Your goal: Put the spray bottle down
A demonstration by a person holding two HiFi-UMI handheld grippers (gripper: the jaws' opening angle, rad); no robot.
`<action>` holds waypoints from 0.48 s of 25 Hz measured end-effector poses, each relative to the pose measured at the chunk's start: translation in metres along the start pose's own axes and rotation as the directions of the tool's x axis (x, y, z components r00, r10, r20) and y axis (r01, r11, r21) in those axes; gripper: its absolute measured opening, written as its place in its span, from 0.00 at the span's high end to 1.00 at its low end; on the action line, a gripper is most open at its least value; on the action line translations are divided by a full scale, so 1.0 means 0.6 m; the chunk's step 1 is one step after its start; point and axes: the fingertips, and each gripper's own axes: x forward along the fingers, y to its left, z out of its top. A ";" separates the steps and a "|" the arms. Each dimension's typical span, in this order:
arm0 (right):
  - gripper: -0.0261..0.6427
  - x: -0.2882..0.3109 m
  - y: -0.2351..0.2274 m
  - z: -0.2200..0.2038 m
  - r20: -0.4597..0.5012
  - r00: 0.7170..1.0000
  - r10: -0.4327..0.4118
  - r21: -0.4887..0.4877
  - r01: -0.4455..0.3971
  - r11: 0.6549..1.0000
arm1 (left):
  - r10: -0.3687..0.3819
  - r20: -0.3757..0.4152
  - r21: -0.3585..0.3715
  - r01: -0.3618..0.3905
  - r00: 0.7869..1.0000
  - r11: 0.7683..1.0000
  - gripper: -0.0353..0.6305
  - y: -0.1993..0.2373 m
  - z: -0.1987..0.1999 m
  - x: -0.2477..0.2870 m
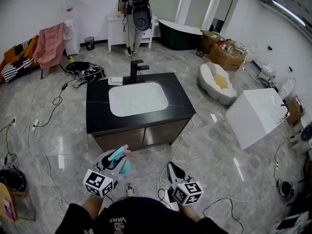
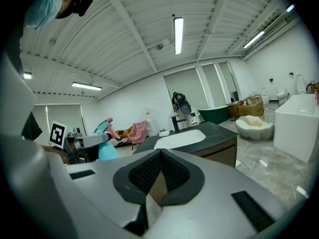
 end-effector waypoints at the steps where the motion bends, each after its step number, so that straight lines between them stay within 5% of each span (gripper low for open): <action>1: 0.96 0.015 0.000 0.003 -0.001 1.000 -0.006 0.002 0.006 1.000 | -0.006 -0.002 -0.002 0.006 1.000 1.000 0.71 0.015 0.001 0.009; 12: 0.96 0.120 -0.010 0.020 0.006 0.995 -0.097 0.026 0.097 0.995 | -0.071 -0.020 -0.023 0.070 0.997 0.997 0.71 0.129 -0.002 0.086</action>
